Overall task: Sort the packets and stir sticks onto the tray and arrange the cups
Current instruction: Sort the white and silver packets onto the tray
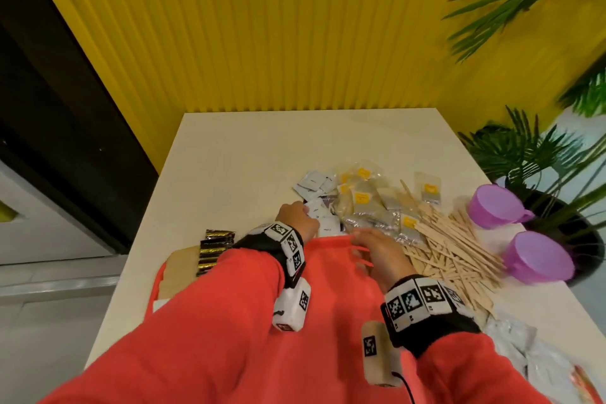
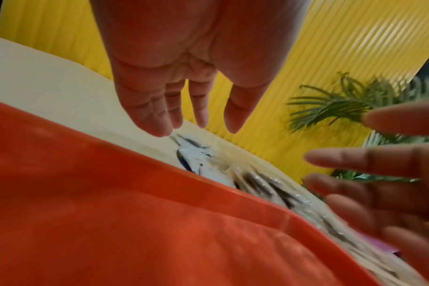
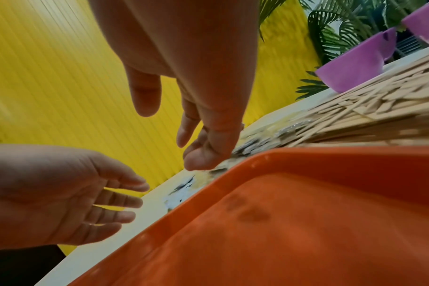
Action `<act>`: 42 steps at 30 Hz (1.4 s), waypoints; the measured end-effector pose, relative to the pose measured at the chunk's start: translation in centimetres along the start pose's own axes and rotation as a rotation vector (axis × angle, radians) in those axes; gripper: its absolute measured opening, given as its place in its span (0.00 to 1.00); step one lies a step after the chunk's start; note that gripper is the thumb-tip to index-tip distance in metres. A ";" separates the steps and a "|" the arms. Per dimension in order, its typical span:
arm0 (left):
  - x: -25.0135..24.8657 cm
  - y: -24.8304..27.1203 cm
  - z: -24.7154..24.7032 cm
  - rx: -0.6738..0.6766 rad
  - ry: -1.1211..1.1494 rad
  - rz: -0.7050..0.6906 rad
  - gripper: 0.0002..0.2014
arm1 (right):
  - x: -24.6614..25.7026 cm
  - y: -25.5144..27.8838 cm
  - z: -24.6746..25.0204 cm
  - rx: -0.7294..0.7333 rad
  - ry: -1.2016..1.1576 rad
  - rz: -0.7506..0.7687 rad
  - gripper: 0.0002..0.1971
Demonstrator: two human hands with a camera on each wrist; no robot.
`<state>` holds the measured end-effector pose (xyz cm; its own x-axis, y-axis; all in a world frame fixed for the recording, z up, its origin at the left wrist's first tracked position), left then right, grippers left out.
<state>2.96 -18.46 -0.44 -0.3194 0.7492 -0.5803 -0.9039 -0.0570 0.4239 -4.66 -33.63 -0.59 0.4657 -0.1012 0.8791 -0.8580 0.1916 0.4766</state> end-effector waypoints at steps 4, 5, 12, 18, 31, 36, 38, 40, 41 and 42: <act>-0.7 -2.8 -1.8 0.001 -0.121 0.069 0.30 | 0.3 -1.3 1.5 0.029 0.031 -0.008 0.06; -0.9 -3.4 -2.3 0.008 -0.162 0.070 0.33 | 0.1 -1.6 1.8 0.041 0.041 -0.005 0.06; -2.1 -5.0 -4.4 0.038 -0.463 0.089 0.26 | -0.9 -3.0 2.8 0.114 0.125 0.042 0.08; -1.6 -4.4 -3.4 -0.017 -0.406 0.133 0.21 | -0.7 -3.4 2.5 0.151 0.069 0.018 0.09; -1.3 -2.5 1.0 -0.154 0.417 -0.162 0.08 | 0.0 -3.6 0.5 0.213 -0.034 -0.027 0.07; -3.9 1.3 0.3 -0.088 0.466 -0.320 0.14 | 1.7 -2.9 -1.1 0.296 -0.167 -0.016 0.13; -4.2 2.5 -0.2 -0.077 0.492 -0.353 0.16 | 2.2 -2.6 -1.7 0.323 -0.233 -0.021 0.16; -3.9 3.0 -0.5 -0.041 0.567 -0.355 0.17 | 2.4 -2.3 -2.0 0.336 -0.289 -0.020 0.14; -3.7 3.2 -0.4 -0.029 0.593 -0.348 0.17 | 2.4 -2.3 -2.1 0.334 -0.301 -0.013 0.14; -3.5 3.3 -0.3 -0.015 0.606 -0.344 0.17 | 2.4 -2.2 -2.2 0.327 -0.307 -0.007 0.14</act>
<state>0.99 -21.53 2.80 -0.1123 0.2265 -0.9675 -0.9847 0.1051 0.1389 -1.17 -32.16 0.44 0.4284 -0.3959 0.8123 -0.9014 -0.1242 0.4148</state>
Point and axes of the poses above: each hand's wrist, its own y-axis away from the middle knuckle, its own z-axis out of the back of the hand, x = y × z, the point moved 5 cm from there along -y, towards the middle knuckle, and after that the axes turned 3 degrees about z, right-handed, at the moved point
